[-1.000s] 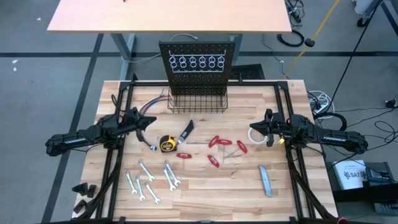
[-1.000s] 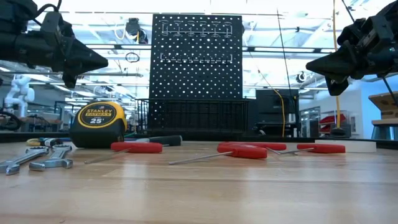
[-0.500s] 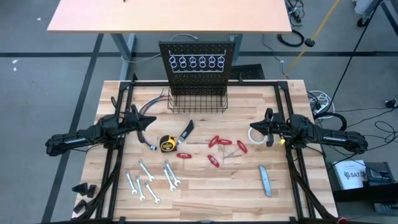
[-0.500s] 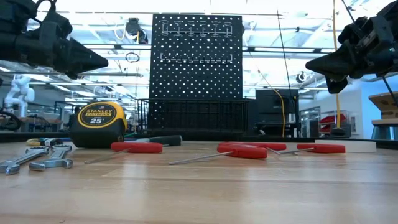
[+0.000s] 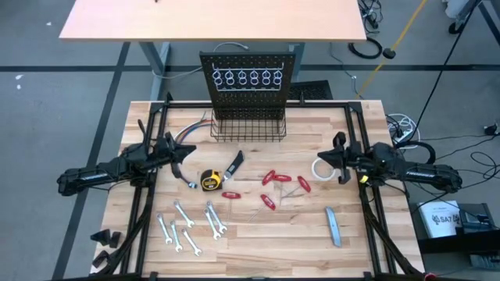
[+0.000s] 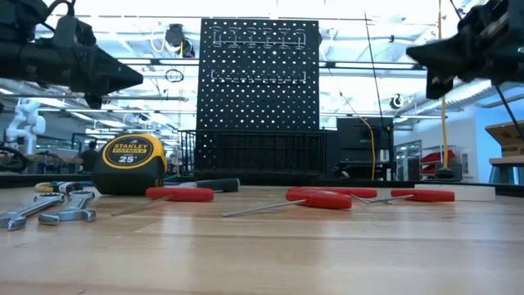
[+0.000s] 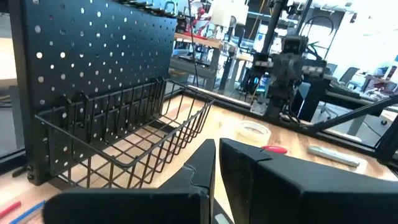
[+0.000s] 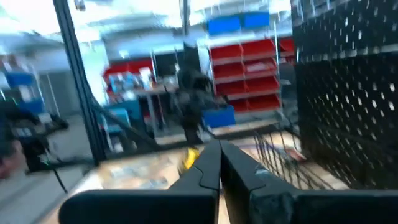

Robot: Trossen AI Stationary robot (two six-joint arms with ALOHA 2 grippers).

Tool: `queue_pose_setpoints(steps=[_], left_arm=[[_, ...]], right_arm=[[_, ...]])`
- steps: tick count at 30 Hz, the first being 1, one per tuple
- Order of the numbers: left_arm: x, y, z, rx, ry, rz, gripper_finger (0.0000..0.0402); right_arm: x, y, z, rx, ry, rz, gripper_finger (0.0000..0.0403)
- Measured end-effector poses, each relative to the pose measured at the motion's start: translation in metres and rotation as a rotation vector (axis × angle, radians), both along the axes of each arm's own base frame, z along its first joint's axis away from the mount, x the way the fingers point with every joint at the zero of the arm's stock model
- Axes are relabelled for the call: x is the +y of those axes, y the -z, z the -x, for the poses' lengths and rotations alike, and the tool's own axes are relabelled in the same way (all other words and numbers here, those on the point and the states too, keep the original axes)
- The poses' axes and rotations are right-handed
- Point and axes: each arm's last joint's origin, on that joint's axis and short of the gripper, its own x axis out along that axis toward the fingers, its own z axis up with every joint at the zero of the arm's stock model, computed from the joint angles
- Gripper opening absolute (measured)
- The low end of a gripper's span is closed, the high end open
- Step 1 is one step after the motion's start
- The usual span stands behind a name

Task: Hang tools onto peg board
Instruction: Hang the allen wrench on the peg board

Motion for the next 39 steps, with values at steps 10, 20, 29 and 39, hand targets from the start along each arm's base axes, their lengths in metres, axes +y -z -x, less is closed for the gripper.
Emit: queue_pose_setpoints(steps=[10,20,29,39], left_arm=[[0.000,-0.014,0.001,-0.168,0.014,0.049,0.0028],[-0.006,-0.035,0.005,-0.260,0.156,-0.111,0.0033],[-0.008,-0.066,0.012,-0.288,0.175,-0.145,0.0133],[-0.005,-0.096,-0.017,-0.128,0.282,-0.143,0.0222]], right_arm=[[0.002,-0.011,-0.003,-0.101,-0.047,-0.001,0.0014],[0.002,-0.051,-0.030,-0.110,-0.009,0.095,0.0096],[-0.002,-0.096,-0.085,0.110,-0.014,0.161,0.0154],[-0.007,-0.104,-0.139,0.244,-0.016,0.226,0.0162]])
